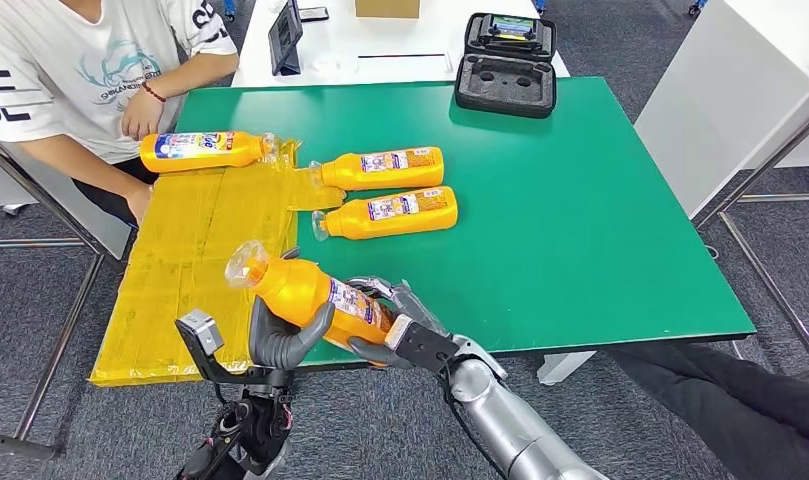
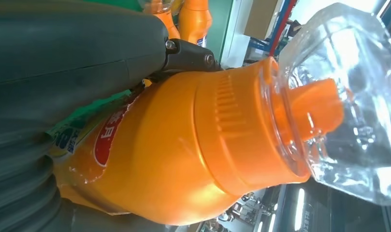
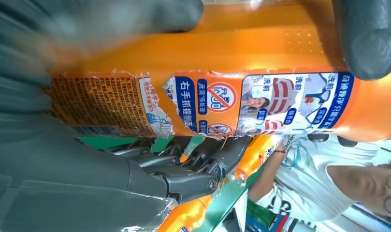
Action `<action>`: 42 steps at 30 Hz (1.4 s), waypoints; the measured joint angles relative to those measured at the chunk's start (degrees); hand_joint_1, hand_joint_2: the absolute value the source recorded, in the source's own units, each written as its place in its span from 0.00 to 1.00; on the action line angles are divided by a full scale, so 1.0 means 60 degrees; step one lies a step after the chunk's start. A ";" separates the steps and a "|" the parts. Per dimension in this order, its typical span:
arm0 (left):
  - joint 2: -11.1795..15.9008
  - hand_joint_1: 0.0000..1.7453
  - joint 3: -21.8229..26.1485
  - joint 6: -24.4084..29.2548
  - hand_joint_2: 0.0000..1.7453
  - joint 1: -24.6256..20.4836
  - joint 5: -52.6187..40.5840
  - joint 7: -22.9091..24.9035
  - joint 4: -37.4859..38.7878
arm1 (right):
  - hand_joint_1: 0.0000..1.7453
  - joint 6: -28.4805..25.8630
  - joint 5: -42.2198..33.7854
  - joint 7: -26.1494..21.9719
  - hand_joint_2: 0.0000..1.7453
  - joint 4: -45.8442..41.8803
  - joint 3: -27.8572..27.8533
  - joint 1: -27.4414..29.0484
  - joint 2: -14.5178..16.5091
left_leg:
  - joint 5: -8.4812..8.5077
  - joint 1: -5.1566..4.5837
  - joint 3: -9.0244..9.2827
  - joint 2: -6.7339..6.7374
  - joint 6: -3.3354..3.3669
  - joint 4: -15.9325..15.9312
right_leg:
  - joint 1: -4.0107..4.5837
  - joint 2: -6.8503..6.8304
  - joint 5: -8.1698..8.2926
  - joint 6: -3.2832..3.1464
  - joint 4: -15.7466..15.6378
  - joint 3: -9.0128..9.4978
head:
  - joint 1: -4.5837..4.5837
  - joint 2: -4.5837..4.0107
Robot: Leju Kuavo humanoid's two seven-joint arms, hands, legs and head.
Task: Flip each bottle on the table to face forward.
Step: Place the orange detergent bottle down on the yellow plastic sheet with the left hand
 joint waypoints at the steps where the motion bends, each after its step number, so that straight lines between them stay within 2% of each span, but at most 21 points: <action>1: 0.0001 1.00 -0.0001 -0.0005 1.00 -0.0001 0.0019 0.0021 -0.0005 | 0.00 -0.0021 0.0025 0.0010 0.50 -0.0002 -0.0001 0.0014 0.0000 | 0.0000 0.0000 0.0000 0.0000 0.0000 0.0000 | 0.0000 0.0000 0.0000 0.0000 0.0000 0.0000 | 0.0000 0.0000; 3: -0.0001 1.00 -0.0008 0.0009 1.00 0.0009 0.0032 0.0044 -0.0013 | 0.00 -0.0129 0.0052 0.0083 0.00 -0.0017 -0.0017 0.0055 0.0014 | 0.0000 0.0000 0.0000 0.0000 0.0000 0.0000 | 0.0000 0.0000 0.0000 0.0000 0.0000 0.0000 | 0.0002 0.0000; 8: -0.0002 1.00 -0.0011 0.0326 1.00 0.0025 0.0006 0.0019 -0.0146 | 0.00 -0.0495 -0.0023 0.0302 0.00 -0.0168 -0.0189 0.0120 0.0070 | 0.0000 0.0000 -0.0001 0.0000 0.0000 0.0000 | 0.0000 0.0000 0.0000 0.0000 0.0000 -0.0001 | 0.0000 0.0000; 15: 0.0055 1.00 0.0221 0.1075 1.00 0.0015 0.0035 -0.0125 -0.0374 | 0.00 -0.0439 -0.0598 0.0289 0.00 -0.0539 -0.0448 0.0144 0.0081 | 0.0000 0.0001 0.0000 0.0001 0.0000 0.0000 | 0.0001 0.0000 0.0000 0.0000 0.0001 0.0000 | 0.0002 0.0000; 27: 0.0150 1.00 0.0516 0.1201 1.00 -0.0001 0.0056 -0.0170 -0.0525 | 0.00 -0.0403 -0.0726 0.0286 0.00 -0.0711 -0.0513 0.0148 0.0080 | 0.0000 0.0001 0.0000 0.0000 0.0000 0.0000 | 0.0000 0.0000 0.0000 0.0000 0.0000 0.0000 | 0.0002 0.0000; 31: 0.0182 1.00 0.0645 0.1692 1.00 -0.0010 -0.0079 -0.0328 -0.0663 | 0.00 -0.0370 -0.0975 0.0272 0.00 -0.0748 -0.0516 0.0158 0.0080 | 0.0001 0.0002 0.0000 0.0001 0.0000 0.0000 | 0.0001 0.0000 0.0000 0.0000 0.0001 0.0000 | 0.0002 0.0000; 34: 0.0357 1.00 0.1048 0.2979 1.00 -0.0208 -0.1224 -0.0427 -0.0948 | 0.00 -0.0277 -0.1282 0.0267 0.00 -0.0817 -0.0516 0.0171 0.0077 | 0.0003 0.0006 0.0000 0.0002 -0.0003 0.0000 | 0.0005 0.0000 0.0001 -0.0002 0.0002 -0.0001 | 0.0002 0.0000; 37: 0.0795 1.00 0.1651 0.4208 1.00 -0.0866 -0.2963 -0.0451 -0.1015 | 0.00 -0.0236 -0.1579 0.0270 0.00 -0.0858 -0.0514 0.0163 0.0072 | 0.0010 0.0013 0.0002 -0.0001 -0.0011 0.0000 | 0.0012 -0.0001 0.0002 -0.0003 0.0005 0.0000 | 0.0000 0.0000; 40: 0.1210 1.00 0.2184 0.4626 1.00 -0.1716 -0.4532 -0.0451 -0.0696 | 0.00 -0.0235 -0.1757 0.0290 0.00 -0.0964 -0.0513 0.0205 0.0054 | 0.0019 0.0018 0.0003 -0.0005 -0.0022 0.0000 | 0.0014 -0.0003 0.0003 -0.0004 0.0010 0.0001 | 0.0001 0.0000; 42: 0.1334 1.00 0.2536 0.4713 1.00 -0.2244 -0.5661 -0.0450 -0.0353 | 0.00 -0.0238 -0.1839 0.0307 0.00 -0.1058 -0.0513 0.0265 0.0049 | 0.0021 0.0020 0.0003 -0.0002 -0.0025 -0.0001 | 0.0013 -0.0001 0.0003 -0.0004 0.0013 0.0001 | 0.0003 0.0000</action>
